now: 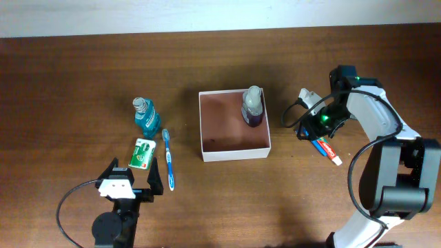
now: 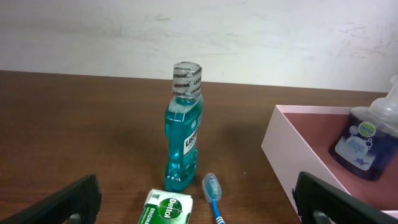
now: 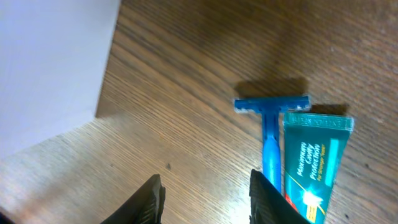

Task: Pack container
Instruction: 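Lower the right gripper onto the blue razor and grasp it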

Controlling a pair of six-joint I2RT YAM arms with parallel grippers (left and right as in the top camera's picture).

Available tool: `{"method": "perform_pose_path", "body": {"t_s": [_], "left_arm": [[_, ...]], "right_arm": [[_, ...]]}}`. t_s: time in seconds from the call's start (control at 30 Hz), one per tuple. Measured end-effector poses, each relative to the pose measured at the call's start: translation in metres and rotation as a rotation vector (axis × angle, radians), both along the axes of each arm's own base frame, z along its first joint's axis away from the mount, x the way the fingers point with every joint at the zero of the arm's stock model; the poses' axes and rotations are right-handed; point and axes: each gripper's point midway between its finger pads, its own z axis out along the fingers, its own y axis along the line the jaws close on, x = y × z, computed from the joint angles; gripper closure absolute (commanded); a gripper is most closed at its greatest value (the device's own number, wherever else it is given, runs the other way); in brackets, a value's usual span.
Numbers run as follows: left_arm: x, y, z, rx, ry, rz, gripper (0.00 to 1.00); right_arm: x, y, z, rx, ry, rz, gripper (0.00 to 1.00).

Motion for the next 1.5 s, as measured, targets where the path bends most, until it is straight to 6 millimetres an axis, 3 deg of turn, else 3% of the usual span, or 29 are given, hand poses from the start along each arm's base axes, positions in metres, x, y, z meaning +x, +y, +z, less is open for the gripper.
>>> {"method": "perform_pose_path", "body": {"t_s": [0.43, 0.63, 1.17, 1.5], "left_arm": [[0.0, 0.0, 0.0, 0.0, 0.0, 0.0, 0.01], [0.0, 0.0, 0.0, 0.0, 0.0, 0.0, 0.01], [0.0, 0.0, 0.0, 0.0, 0.0, 0.0, 0.01], [0.0, 0.0, 0.0, 0.0, 0.0, 0.0, 0.01]], "right_arm": [[0.006, -0.018, -0.009, -0.109, -0.028, 0.003, 0.63], [-0.001, -0.018, -0.02, -0.111, -0.014, 0.001, 0.68], [-0.009, -0.018, -0.045, -0.116, -0.029, 0.0, 0.68], [-0.009, -0.018, -0.046, -0.116, -0.028, -0.001, 0.86]]}}
